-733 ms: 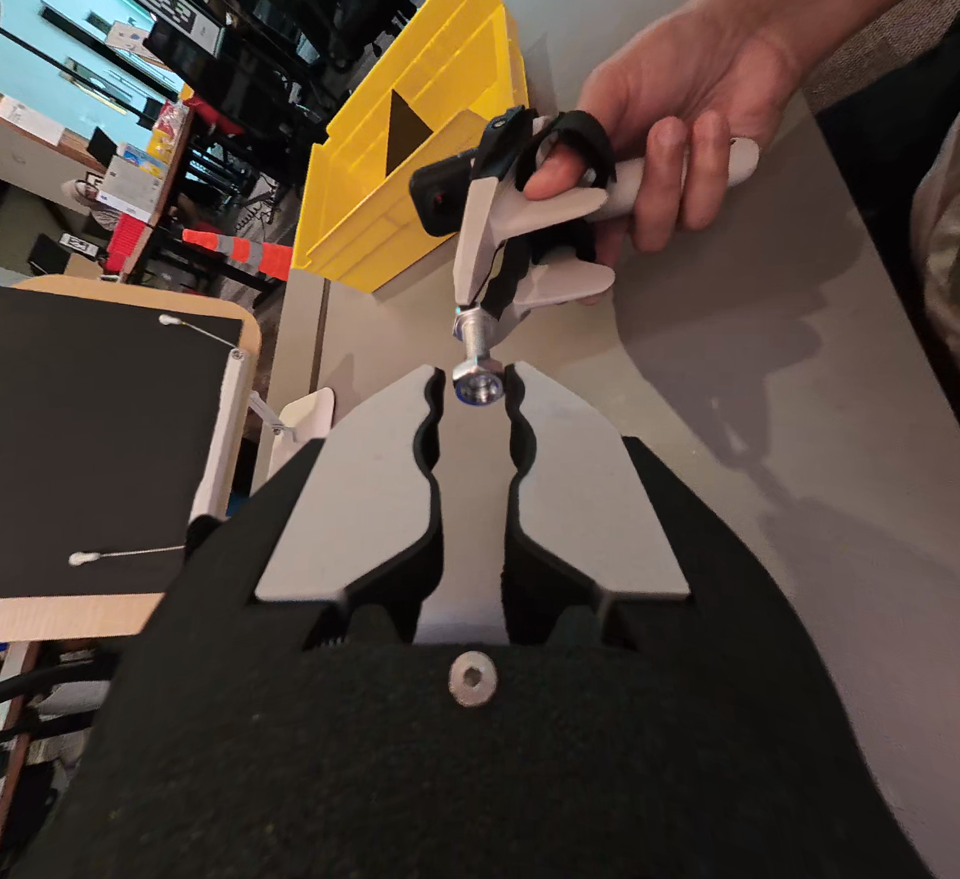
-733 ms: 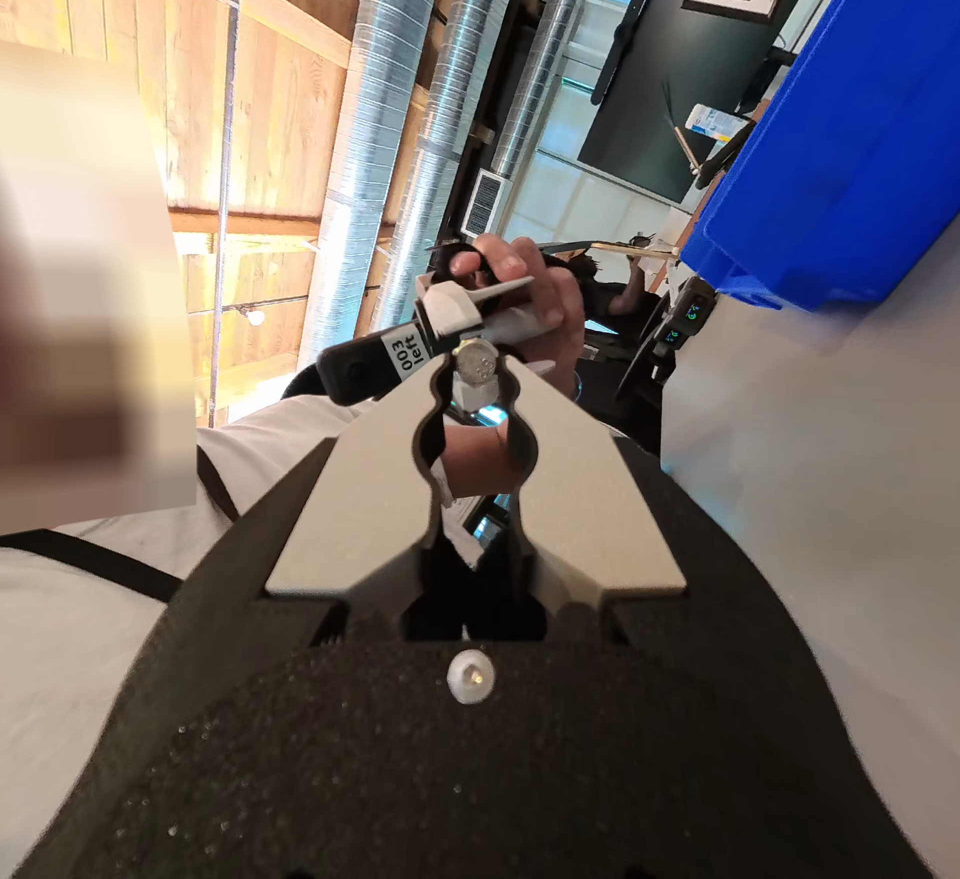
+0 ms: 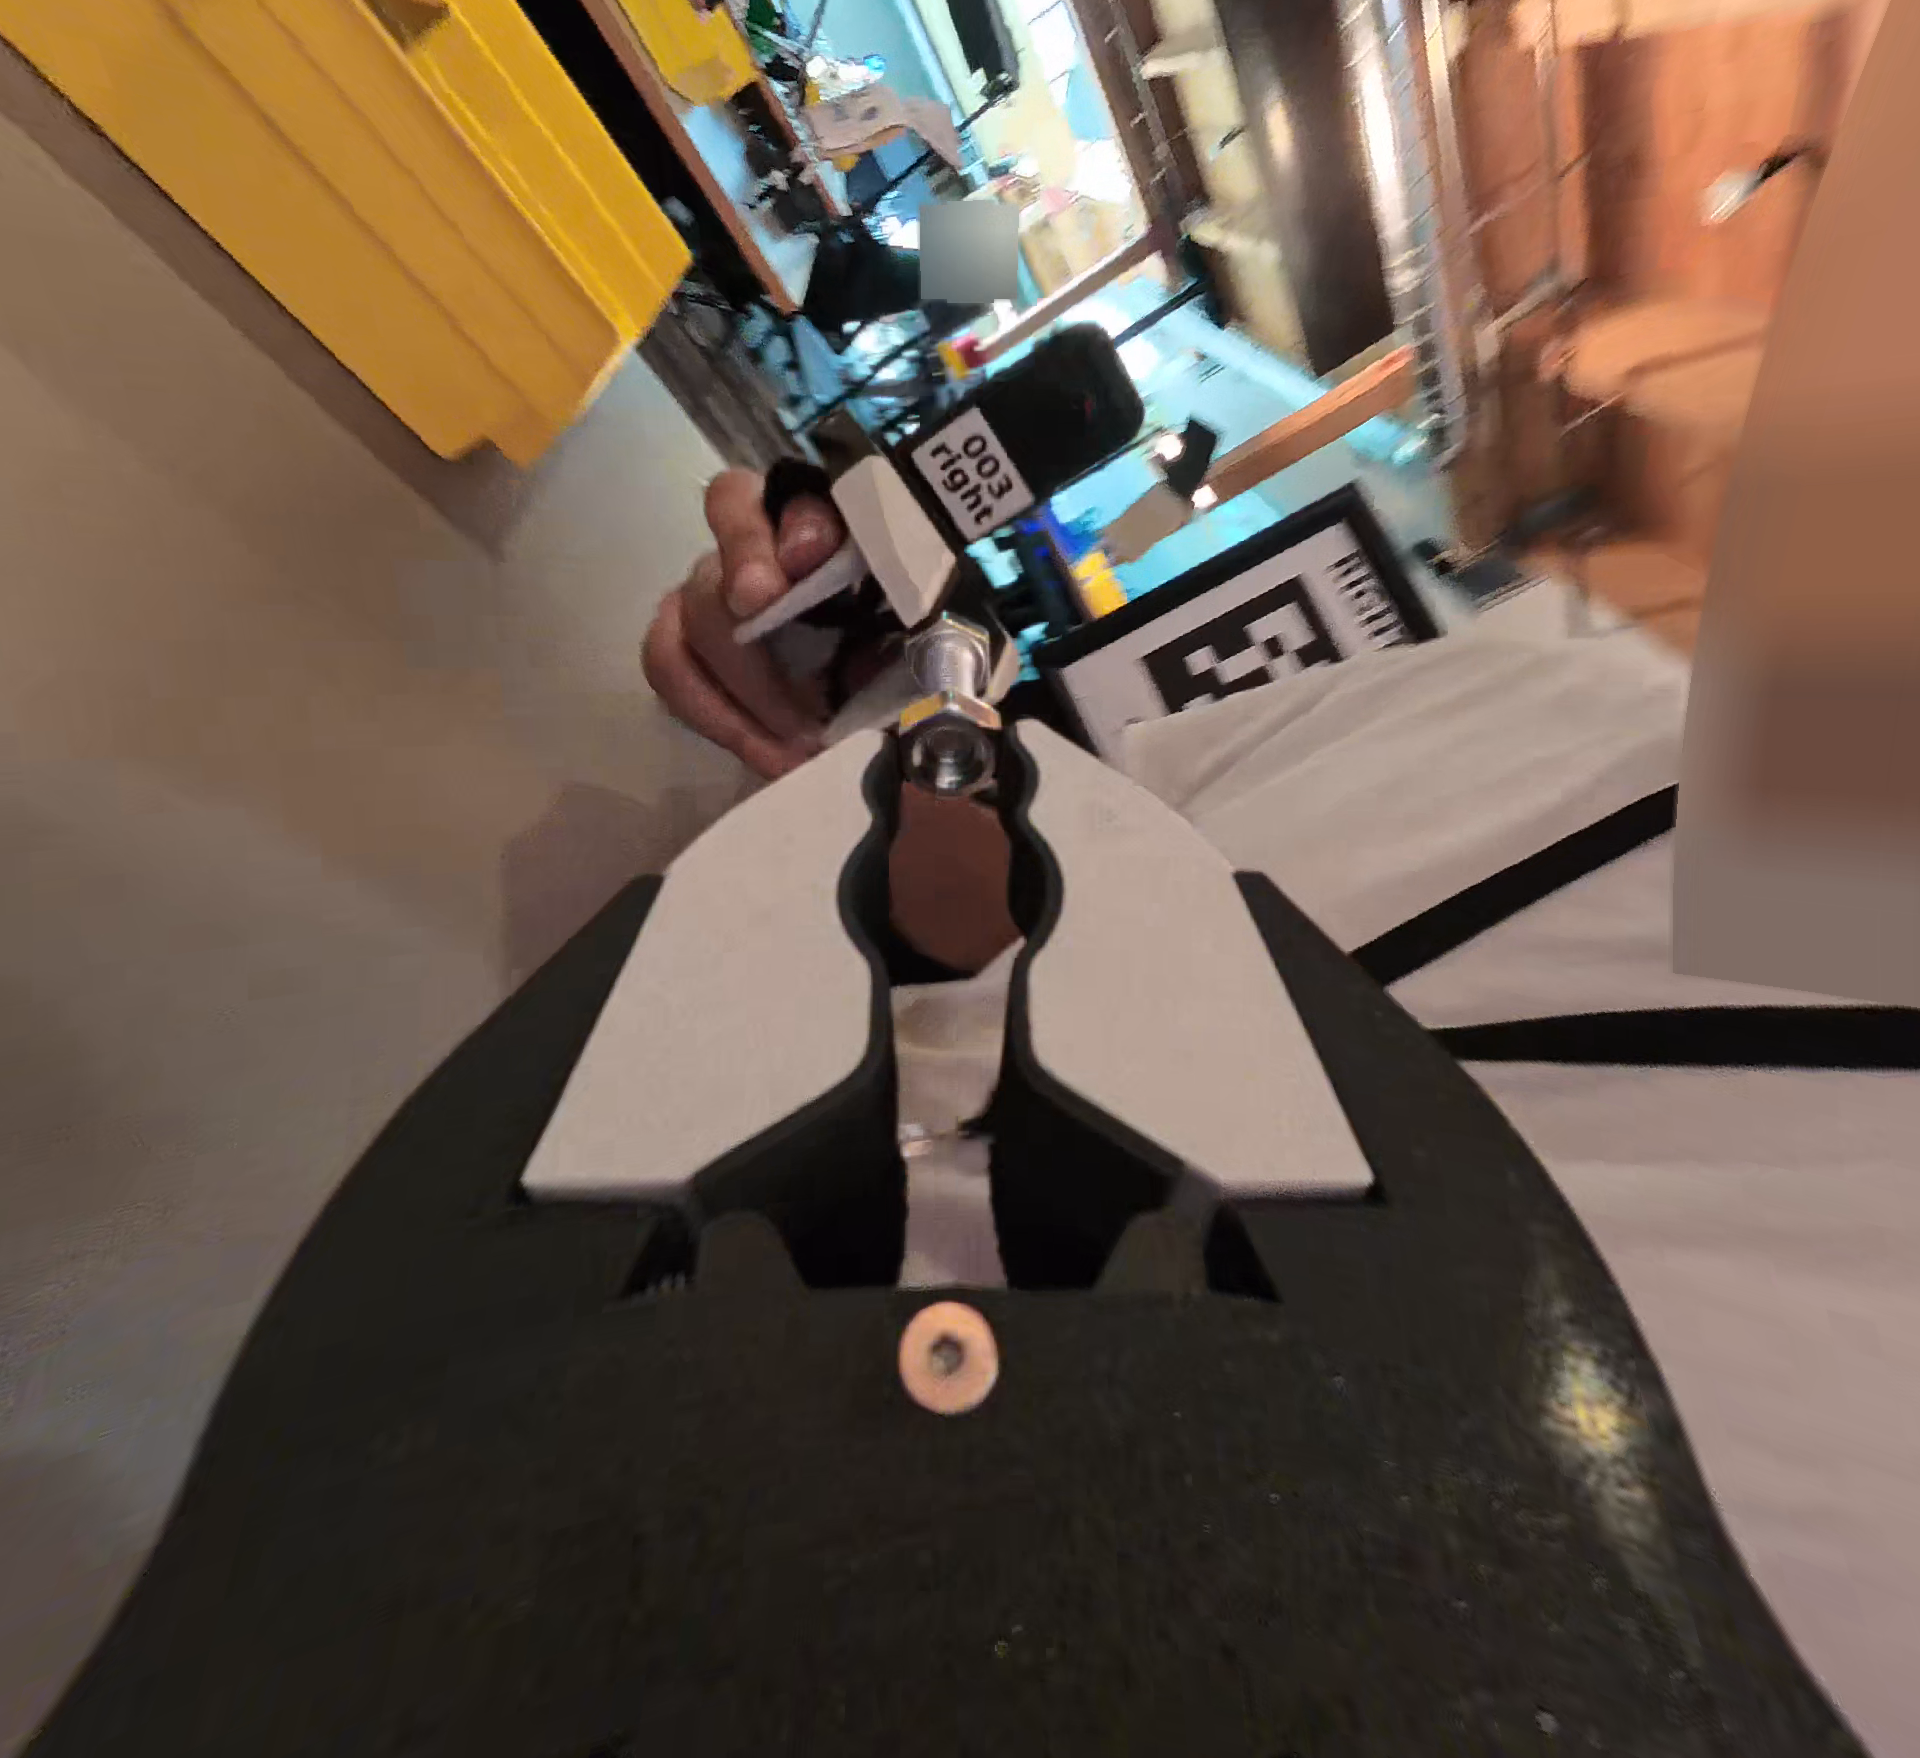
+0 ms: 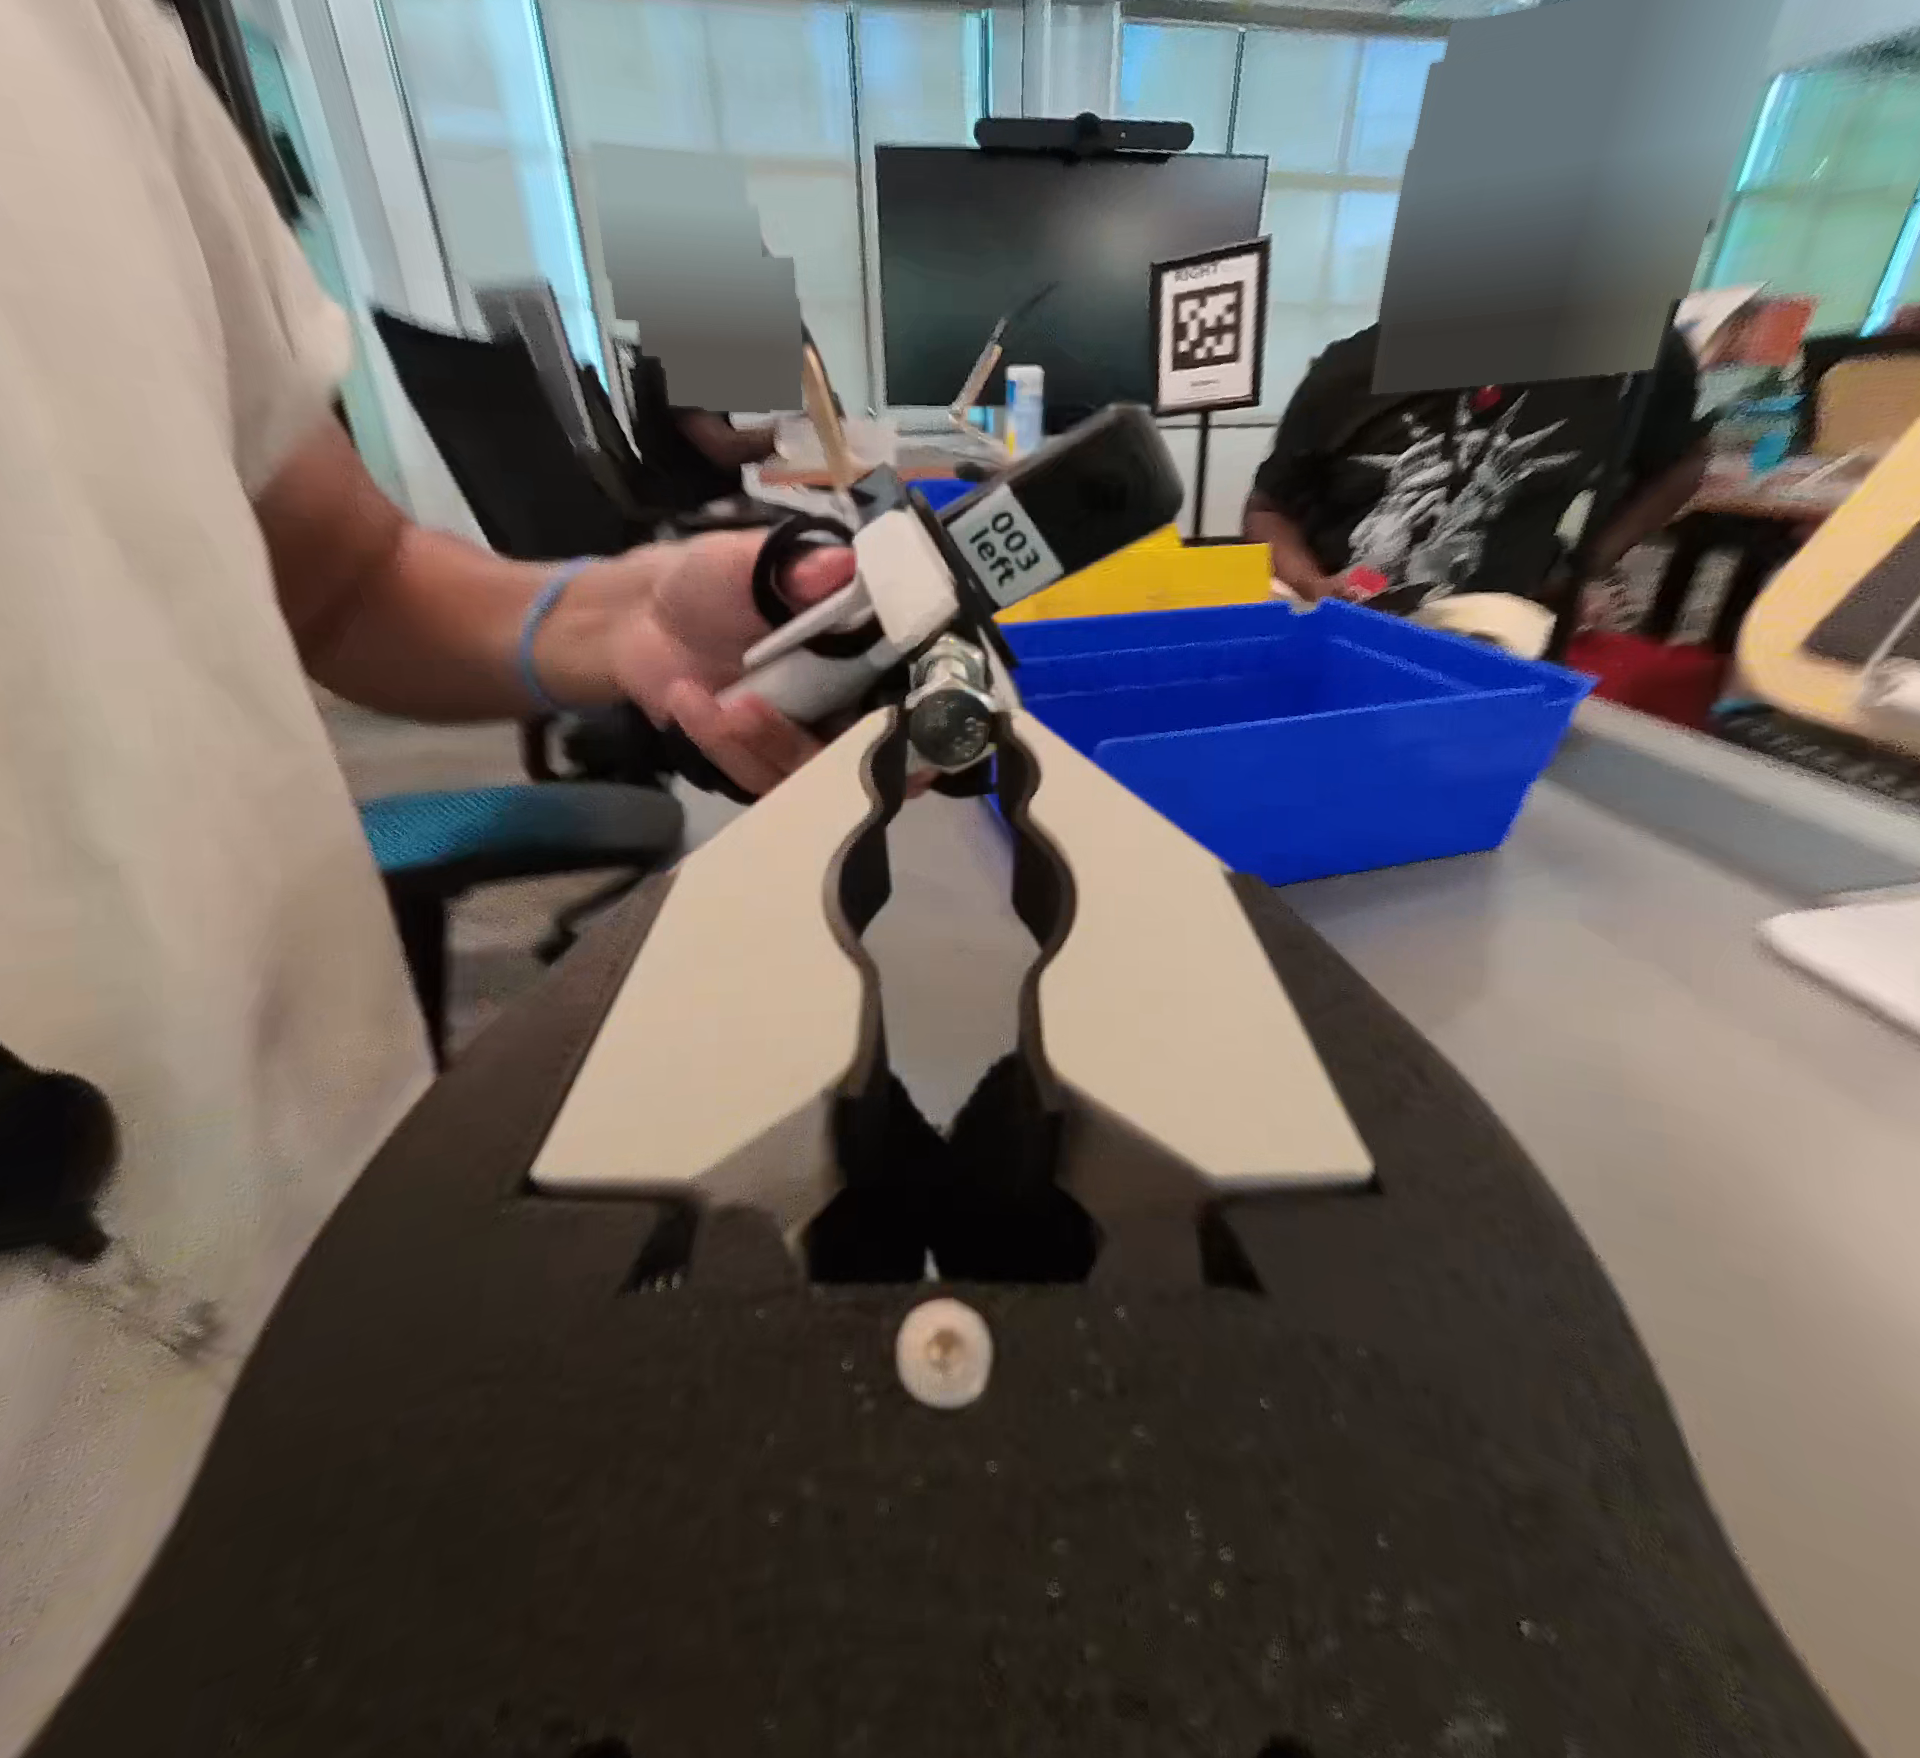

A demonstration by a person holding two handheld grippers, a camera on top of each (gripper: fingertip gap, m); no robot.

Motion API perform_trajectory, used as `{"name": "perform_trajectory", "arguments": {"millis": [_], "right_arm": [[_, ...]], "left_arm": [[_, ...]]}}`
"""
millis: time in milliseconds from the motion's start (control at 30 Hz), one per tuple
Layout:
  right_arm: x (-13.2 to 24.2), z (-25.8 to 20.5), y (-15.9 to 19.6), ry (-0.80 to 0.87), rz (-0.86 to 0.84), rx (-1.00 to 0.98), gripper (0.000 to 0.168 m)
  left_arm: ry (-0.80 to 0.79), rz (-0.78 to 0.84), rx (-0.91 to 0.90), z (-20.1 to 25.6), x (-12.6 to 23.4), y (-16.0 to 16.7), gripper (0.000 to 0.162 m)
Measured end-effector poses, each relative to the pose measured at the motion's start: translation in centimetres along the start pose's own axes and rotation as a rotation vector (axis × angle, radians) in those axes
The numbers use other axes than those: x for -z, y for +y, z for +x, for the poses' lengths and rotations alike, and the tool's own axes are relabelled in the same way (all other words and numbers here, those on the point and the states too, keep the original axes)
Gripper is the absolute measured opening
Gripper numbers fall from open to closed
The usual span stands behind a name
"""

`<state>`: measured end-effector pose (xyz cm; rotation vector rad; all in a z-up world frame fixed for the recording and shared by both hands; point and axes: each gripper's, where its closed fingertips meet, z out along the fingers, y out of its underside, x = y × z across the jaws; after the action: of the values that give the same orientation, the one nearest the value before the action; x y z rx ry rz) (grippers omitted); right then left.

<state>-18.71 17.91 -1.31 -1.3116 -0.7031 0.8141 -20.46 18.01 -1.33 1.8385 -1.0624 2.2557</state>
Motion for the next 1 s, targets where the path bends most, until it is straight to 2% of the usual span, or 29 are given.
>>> {"name": "perform_trajectory", "arguments": {"millis": [133,267,333,400,467,533,567,633,800,1000], "right_arm": [[0.0,-0.2,0.1,0.035,-0.041,0.098,0.016],[0.2,0.0,0.3,-0.001,-0.036,-0.095,0.016],[0.1,0.1,-0.2,-0.014,0.017,-0.169,0.016],[0.1,0.2,-0.7,-0.037,0.069,-0.266,0.016],[0.0,0.5,-0.9,-0.055,0.123,-0.376,0.016],[-0.2,1.0,-0.4,-0.062,0.139,-0.494,0.017],[-0.2,1.4,-0.1,-0.055,0.146,-0.55,0.017],[-0.4,1.9,0.7,-0.062,0.154,-0.668,0.016],[-0.9,2.6,2.3,-0.1,0.172,-0.919,0.016],[-1.2,2.5,2.4,-0.186,0.281,-1.151,0.015]], "left_arm": [[0.11,0.04,0.239,-0.2,0.0,0.0,0.017],[0.099,0.061,0.142,-0.3,-0.1,0.2,0.017],[0.096,0.06,0.039,0.2,-0.1,0.1,0.019],[0.054,0.048,-0.135,0.5,0.2,0.1,0.033],[-0.156,-0.04,-0.411,-1.5,0.9,0.8,0.035],[-0.37,-0.139,-0.645,-3.5,1.7,1.0,0.061],[-0.435,-0.171,-0.744,-3.8,2.1,1.0,0.064],[-0.526,-0.197,-0.912,-3.6,2.3,0.7,0.06],[-0.683,-0.326,-1.202,-3.7,2.4,0.3,0.053],[-0.714,-0.37,-1.362,-3.1,1.7,-0.2,0.043]]}}
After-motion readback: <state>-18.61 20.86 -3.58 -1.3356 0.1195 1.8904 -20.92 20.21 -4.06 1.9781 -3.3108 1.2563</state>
